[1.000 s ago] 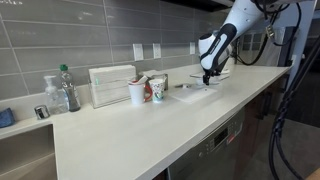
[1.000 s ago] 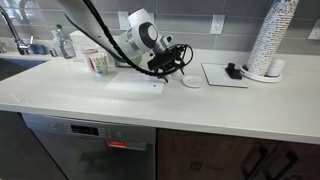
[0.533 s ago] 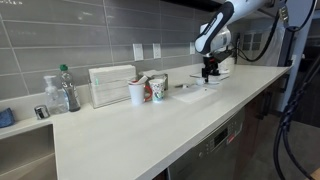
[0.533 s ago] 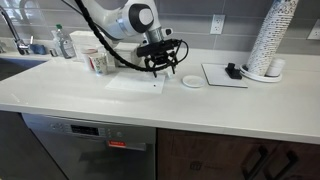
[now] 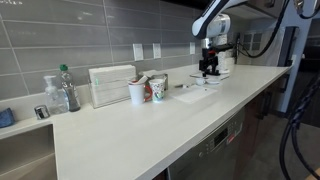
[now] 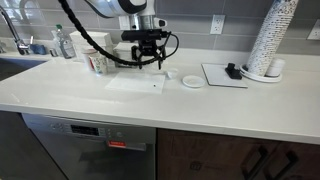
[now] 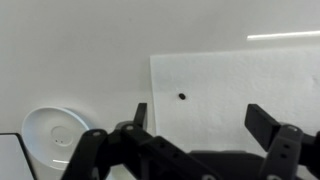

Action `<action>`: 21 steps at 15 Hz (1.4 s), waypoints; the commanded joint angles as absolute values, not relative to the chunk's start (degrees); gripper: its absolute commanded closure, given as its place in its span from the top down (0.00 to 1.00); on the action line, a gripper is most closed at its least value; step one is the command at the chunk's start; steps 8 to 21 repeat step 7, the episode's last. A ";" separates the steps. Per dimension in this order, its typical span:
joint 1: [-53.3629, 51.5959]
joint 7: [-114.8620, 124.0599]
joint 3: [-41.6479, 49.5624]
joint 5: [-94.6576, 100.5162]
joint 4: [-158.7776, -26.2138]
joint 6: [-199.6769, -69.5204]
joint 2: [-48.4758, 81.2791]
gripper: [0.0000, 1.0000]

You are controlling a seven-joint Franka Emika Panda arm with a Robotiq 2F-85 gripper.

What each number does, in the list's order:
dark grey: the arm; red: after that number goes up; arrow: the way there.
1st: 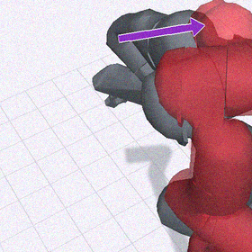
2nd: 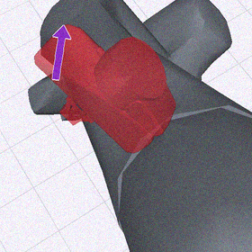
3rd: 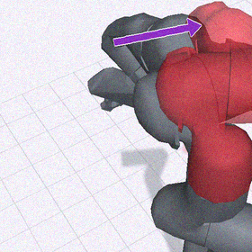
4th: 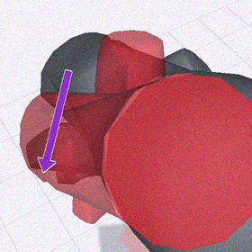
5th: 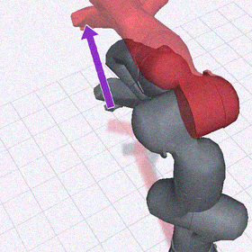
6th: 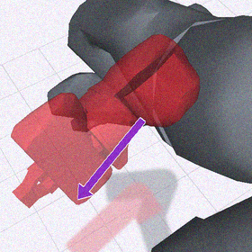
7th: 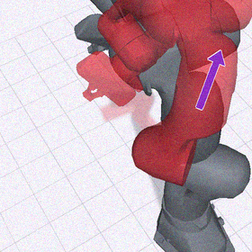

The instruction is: Move the white plate to the right

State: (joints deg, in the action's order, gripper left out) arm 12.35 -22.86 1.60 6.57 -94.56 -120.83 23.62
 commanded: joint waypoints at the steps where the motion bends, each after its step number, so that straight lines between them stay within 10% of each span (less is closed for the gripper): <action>1: 11.39 -22.77 2.29 5.96 -98.03 -116.97 20.22 1.00; 21: 11.20 -23.10 2.45 6.22 -96.57 -117.39 21.21 1.00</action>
